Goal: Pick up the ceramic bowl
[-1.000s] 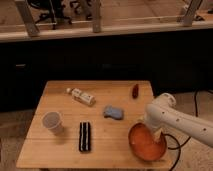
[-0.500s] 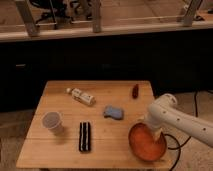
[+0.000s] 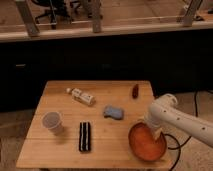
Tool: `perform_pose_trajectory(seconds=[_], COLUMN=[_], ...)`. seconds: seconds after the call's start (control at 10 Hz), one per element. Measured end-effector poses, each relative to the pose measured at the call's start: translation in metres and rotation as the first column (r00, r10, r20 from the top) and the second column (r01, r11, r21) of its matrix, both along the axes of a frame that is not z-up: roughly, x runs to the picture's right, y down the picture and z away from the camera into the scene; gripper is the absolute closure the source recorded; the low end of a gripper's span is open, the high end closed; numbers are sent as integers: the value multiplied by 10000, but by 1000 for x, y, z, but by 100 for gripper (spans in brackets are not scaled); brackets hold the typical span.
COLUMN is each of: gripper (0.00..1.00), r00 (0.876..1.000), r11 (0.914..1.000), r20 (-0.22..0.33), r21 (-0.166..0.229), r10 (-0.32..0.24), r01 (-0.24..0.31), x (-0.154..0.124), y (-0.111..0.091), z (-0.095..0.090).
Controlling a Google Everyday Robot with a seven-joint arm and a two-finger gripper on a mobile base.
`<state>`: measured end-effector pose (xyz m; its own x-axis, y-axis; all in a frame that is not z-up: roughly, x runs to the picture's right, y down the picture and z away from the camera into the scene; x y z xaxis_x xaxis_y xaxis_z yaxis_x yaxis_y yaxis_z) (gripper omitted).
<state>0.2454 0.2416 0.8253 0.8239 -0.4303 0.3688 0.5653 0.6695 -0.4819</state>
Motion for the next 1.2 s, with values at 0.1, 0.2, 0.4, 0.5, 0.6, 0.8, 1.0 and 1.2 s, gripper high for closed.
perform_pose_trajectory(seconds=[0.1,0.2,0.4,0.5,0.6,0.8,1.0,1.2], gripper=[20,20,32,34,34,36,54,56], r00=[10000,10000,9999,9999,9999,10000,10000,9999], r11=[10000,10000,10000,10000,10000,10000,10000,10000], r20=[72,84,99,114,103,95,85,96], r21=[-30,-35,-2,-1,-12,-21,-18,-35], r10=[15,25,23,26,24,26,37,29], r01=[-15,-25,-23,-26,-24,-26,-36,-29], x=[-2,-2,-2,-2,-1,-1,0,0], y=[0,0,-1,-1,0,0,-3,-5], z=[2,4,9,11,10,9,6,3])
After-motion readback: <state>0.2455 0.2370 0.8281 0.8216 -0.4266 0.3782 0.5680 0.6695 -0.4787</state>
